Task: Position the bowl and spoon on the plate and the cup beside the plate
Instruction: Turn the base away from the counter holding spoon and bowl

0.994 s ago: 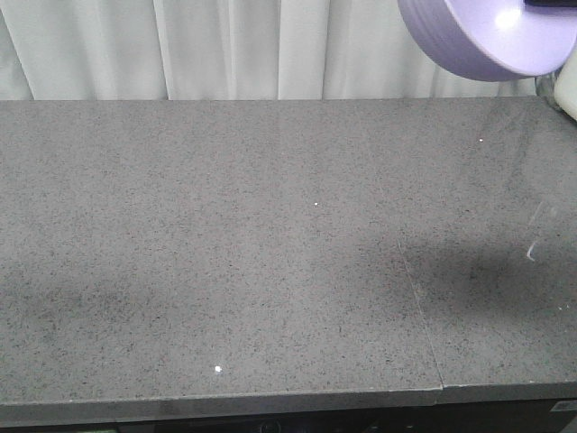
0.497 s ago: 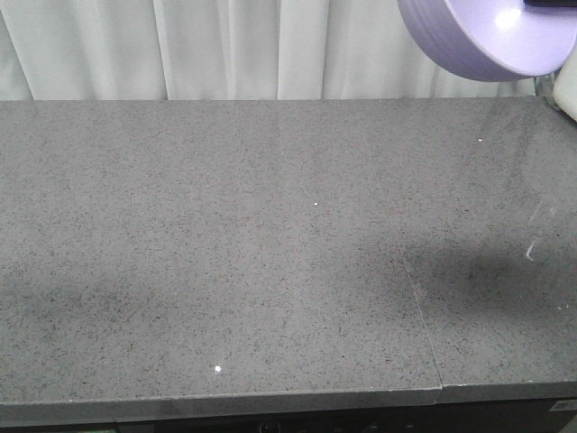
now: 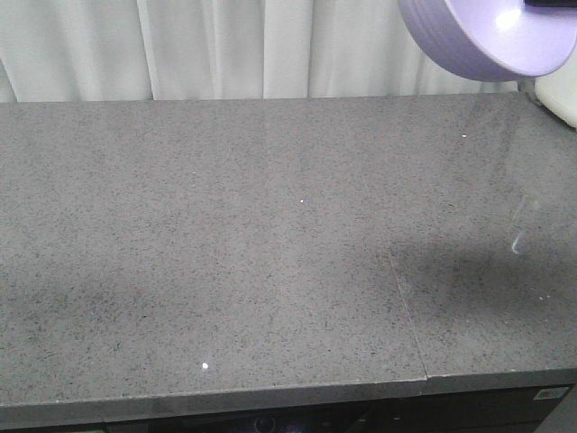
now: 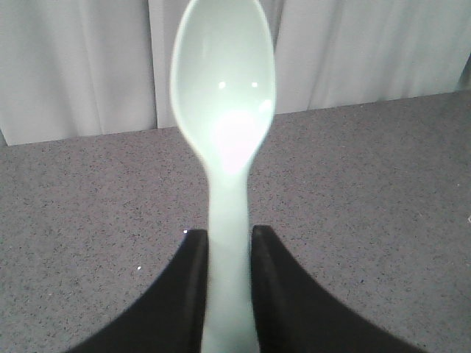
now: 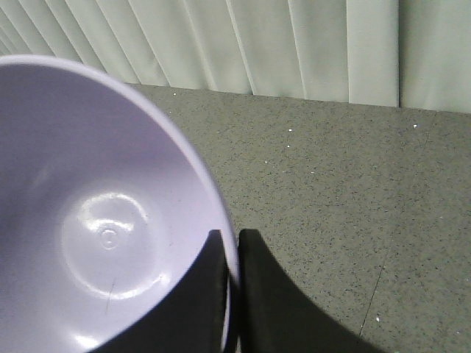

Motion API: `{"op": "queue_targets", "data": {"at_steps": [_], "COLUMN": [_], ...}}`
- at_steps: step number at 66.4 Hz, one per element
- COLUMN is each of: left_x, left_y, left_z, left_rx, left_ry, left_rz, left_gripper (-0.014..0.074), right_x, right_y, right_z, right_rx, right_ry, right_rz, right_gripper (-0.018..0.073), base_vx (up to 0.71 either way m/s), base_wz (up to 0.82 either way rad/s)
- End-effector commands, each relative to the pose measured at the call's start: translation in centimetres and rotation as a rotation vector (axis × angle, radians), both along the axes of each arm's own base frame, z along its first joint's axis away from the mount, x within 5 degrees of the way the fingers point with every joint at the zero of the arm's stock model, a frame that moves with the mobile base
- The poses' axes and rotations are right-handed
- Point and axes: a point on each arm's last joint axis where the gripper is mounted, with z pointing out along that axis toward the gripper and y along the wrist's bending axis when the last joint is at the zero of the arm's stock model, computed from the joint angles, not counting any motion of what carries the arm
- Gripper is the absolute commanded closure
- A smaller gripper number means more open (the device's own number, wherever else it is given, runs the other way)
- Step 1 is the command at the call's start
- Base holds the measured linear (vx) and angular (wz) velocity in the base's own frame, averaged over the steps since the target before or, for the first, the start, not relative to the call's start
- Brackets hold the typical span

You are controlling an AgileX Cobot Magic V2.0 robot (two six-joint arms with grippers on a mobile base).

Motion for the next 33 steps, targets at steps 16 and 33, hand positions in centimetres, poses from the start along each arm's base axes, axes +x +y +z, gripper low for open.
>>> {"op": "queue_targets", "data": {"at_steps": [16,33], "left_x": [-0.77,-0.77], "left_y": [0.03,0.03], "left_z": [1.70,1.70], "left_rx": [-0.027,-0.027], "left_ry": [-0.103,-0.103], "left_rz": [-0.003,-0.003], "left_gripper": [0.0603,0.0603], "right_x": [-1.07,-1.07], "right_y": [0.27,0.27], "right_z": [1.94,1.94], "right_rx": [0.038,0.038], "right_ry": [-0.098,-0.098], "right_rz": [-0.007,-0.007], "right_gripper": [0.0569,0.0569], "base_vx": [-0.01,0.00], "base_wz": [-0.09,-0.12]}}
